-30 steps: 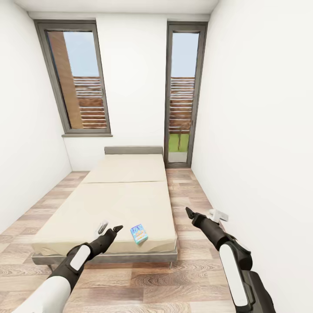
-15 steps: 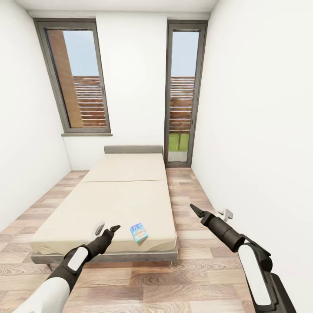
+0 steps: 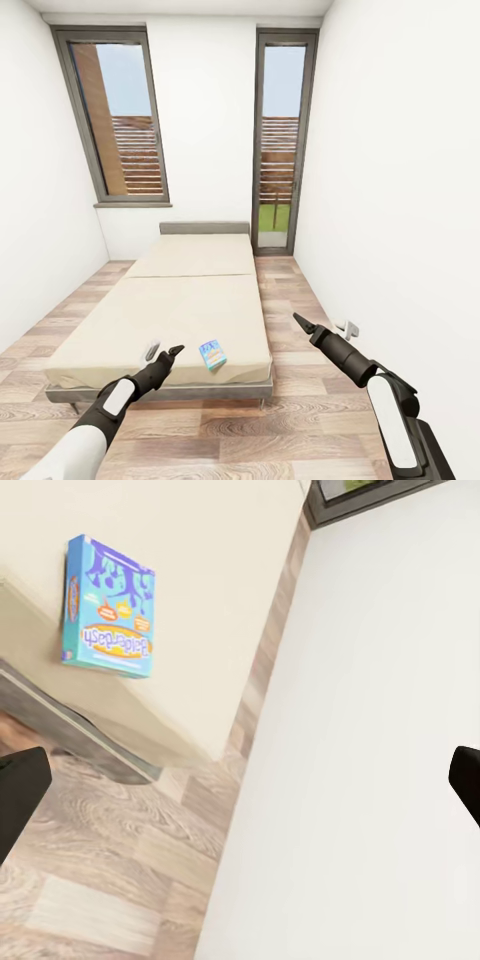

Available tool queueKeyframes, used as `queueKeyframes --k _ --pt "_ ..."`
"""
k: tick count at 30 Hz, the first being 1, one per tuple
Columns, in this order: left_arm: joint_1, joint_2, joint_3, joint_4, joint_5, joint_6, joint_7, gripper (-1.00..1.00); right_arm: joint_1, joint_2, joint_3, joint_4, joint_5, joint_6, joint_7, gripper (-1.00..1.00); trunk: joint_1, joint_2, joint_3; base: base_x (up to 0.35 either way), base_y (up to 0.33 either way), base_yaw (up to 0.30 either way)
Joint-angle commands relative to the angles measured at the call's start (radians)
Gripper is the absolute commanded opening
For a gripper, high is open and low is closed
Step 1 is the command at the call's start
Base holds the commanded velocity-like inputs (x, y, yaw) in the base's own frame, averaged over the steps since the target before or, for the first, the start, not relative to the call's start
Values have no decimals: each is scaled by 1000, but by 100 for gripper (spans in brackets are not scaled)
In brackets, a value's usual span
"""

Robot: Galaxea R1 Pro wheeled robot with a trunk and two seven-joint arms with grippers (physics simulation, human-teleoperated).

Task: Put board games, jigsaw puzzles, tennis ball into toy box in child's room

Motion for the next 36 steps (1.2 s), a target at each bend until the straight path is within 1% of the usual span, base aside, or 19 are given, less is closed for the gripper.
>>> queueKeyframes --k 1,4,8,10,12,14,19,25,30,36 --pt "-1 0 11 0 5 9 -3 100 -1 1 -3 0 -4 9 4 100 4 -8 -4 0 0 0" --pt "-1 0 20 0 5 8 -3 100 -1 0 -3 0 -5 10 4 100 15 -29 -14 0 0 0" --pt "-1 2 24 0 5 6 -4 100 -1 0 -3 2 -5 10 5 100 31 -57 -26 0 0 0" --pt "-1 9 24 0 5 6 -10 100 -1 0 -3 2 -4 10 5 100 38 -71 -33 0 0 0" --pt "-1 18 24 0 4 5 -28 100 -1 0 -3 2 -4 10 5 100 46 -85 -39 0 0 0" --pt "-1 23 23 0 4 5 -47 100 -1 0 -3 2 -4 10 5 100 54 -99 -45 0 0 0" --pt "-1 19 21 5 2 -1 -58 100 -1 0 -4 2 -4 10 5 100 73 -134 -61 0 0 0" --pt "-1 14 19 59 -3 -4 -59 100 -1 0 -4 3 -4 10 6 100 96 -176 -80 0 0 0" --pt "-1 20 23 70 0 -4 -60 100 -1 0 -3 5 -4 10 5 100 115 -211 -95 0 0 0" --pt "-1 20 24 72 1 -4 -60 100 -1 0 -4 5 -4 10 5 100 138 -253 -114 0 0 0"
